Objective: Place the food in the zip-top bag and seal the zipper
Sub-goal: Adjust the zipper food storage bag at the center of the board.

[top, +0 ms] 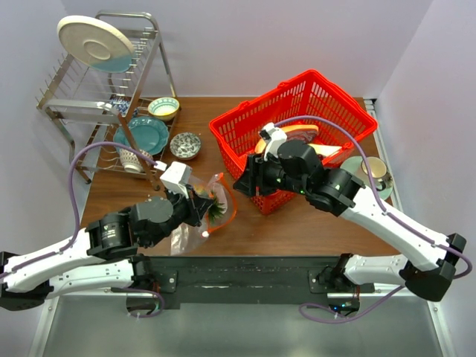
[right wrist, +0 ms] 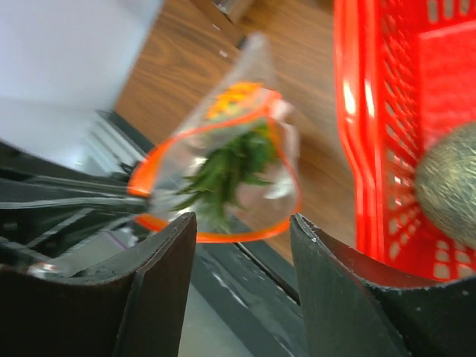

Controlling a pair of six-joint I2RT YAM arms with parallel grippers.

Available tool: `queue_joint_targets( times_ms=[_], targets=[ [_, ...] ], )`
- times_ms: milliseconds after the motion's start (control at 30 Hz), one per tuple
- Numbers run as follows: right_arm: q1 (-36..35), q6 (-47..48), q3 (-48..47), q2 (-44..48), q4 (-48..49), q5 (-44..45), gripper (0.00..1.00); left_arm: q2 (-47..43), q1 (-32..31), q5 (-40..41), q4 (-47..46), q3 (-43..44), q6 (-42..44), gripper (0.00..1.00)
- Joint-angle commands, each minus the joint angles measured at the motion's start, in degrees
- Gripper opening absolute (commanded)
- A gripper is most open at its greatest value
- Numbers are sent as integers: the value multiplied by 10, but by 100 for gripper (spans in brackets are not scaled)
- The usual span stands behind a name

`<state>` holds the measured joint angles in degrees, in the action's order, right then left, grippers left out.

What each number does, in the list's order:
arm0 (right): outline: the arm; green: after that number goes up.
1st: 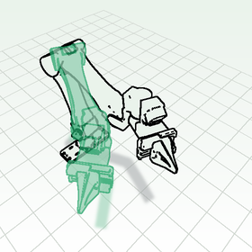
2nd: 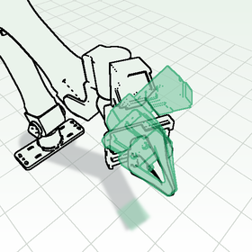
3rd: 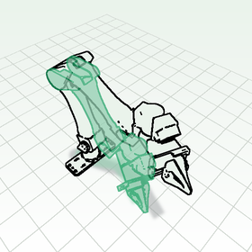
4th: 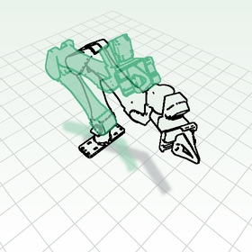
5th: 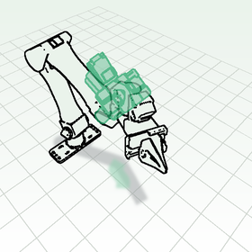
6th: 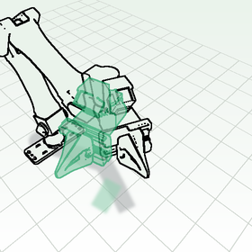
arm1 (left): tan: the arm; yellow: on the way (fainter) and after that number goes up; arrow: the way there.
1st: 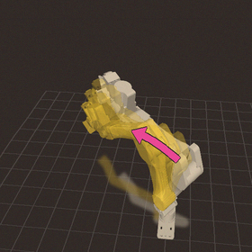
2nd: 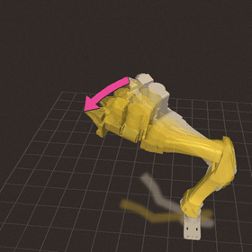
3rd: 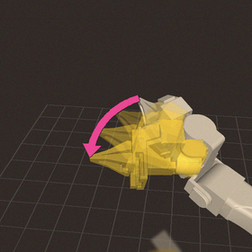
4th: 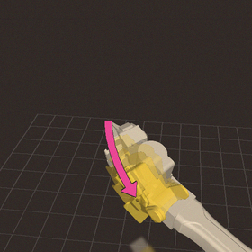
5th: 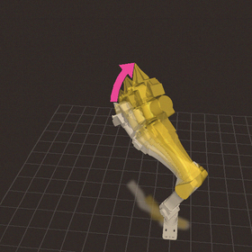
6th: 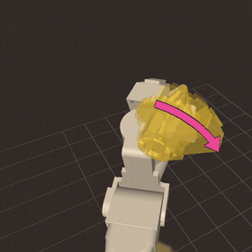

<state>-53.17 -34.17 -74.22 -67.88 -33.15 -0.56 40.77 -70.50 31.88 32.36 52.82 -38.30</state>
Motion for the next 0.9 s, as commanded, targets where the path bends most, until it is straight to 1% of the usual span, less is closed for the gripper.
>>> queue_joint_targets(
  times_ms=[0, 300, 467, 533, 633, 733, 800, 833, 867],
  targets=[
    [2, 30, -8, -30, -49, 11, 55, 1, 0, 27, -6, 31, 8, 0],
    [-4, 32, 35, -72, -31, 13, 53, -10, 0, 40, 17, 54, 11, 0],
    [-23, 37, 30, -104, -46, 58, 54, -14, 0, 40, 19, 68, 15, 0],
    [-28, 37, 28, -118, -45, 61, 54, -14, 0, 41, 22, 73, 17, 0],
    [-34, 37, 27, -131, -37, 61, 51, -15, 0, 42, 25, 84, 21, 0],
    [-39, 39, 21, -142, -31, 60, 44, -17, 0, 49, 33, 95, 24, 0],
    [-40, 39, 14, -147, -31, 57, 33, -19, 0, 55, 41, 101, 24, 0],
    [-40, 39, 13, -147, -29, 57, 28, -22, 0, 56, 44, 103, 24, 0],
    [-42, 39, 10, -145, -28, 57, 12, -23, 0, 60, 47, 103, 24, 0]
  ],
)
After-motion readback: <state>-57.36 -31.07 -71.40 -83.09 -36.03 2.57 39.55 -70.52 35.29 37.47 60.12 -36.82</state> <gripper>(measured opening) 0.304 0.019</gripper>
